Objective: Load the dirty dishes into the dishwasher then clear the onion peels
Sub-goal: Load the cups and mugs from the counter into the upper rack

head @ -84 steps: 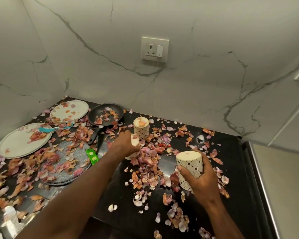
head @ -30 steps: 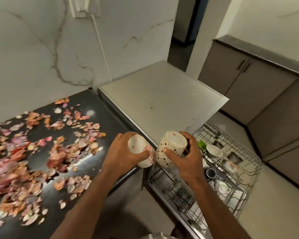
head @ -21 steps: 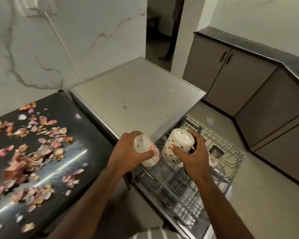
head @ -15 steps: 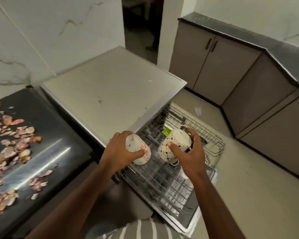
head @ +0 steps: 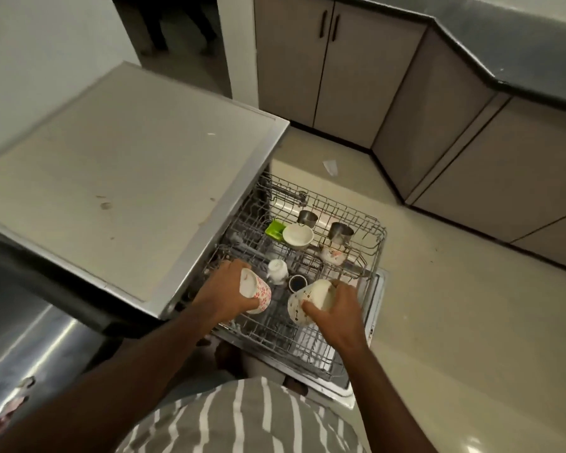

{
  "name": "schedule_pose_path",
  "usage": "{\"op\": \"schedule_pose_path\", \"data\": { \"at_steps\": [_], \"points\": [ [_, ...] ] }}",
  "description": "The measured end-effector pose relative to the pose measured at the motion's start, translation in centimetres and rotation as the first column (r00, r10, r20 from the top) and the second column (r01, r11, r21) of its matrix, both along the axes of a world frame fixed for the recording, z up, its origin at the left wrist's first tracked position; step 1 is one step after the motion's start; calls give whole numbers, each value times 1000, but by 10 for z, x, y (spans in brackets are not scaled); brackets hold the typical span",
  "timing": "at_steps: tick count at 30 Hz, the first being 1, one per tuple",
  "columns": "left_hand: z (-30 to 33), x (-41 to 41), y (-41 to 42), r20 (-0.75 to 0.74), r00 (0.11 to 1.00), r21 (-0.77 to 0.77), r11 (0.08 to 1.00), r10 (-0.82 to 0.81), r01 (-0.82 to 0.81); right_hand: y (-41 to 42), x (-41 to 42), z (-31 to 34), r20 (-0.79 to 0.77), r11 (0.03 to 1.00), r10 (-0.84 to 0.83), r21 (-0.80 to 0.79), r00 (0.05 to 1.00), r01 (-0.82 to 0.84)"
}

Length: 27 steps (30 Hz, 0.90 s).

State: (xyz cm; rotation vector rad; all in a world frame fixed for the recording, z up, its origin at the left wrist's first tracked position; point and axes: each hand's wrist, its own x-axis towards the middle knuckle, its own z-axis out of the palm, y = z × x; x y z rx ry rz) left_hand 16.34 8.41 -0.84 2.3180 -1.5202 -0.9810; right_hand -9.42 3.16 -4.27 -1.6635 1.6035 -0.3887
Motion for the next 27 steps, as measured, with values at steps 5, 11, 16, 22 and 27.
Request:
{"op": "schedule_pose_path", "data": {
  "at_steps": [5,11,16,22,27],
  "points": [
    [-9,17,-17,61,990,69,990,-125,121,-3,22,-60,-335,924,378,72,863,-376],
    [-22,43,-22,117,965,88,971,-233,224,3,50,-110,-506,737,648,226,569,-637],
    [-31,44,-29,101,957,87,960,-273,265,16,57,-129,-561,695,669,240,487,-678],
    [-35,36,-33,68,948,72,949,-312,308,11,64,-132,-512,588,751,233,416,-775],
    [-37,34,-31,73,939,75,941,-335,329,-5,58,-132,-460,514,809,254,366,-819]
  ]
}}
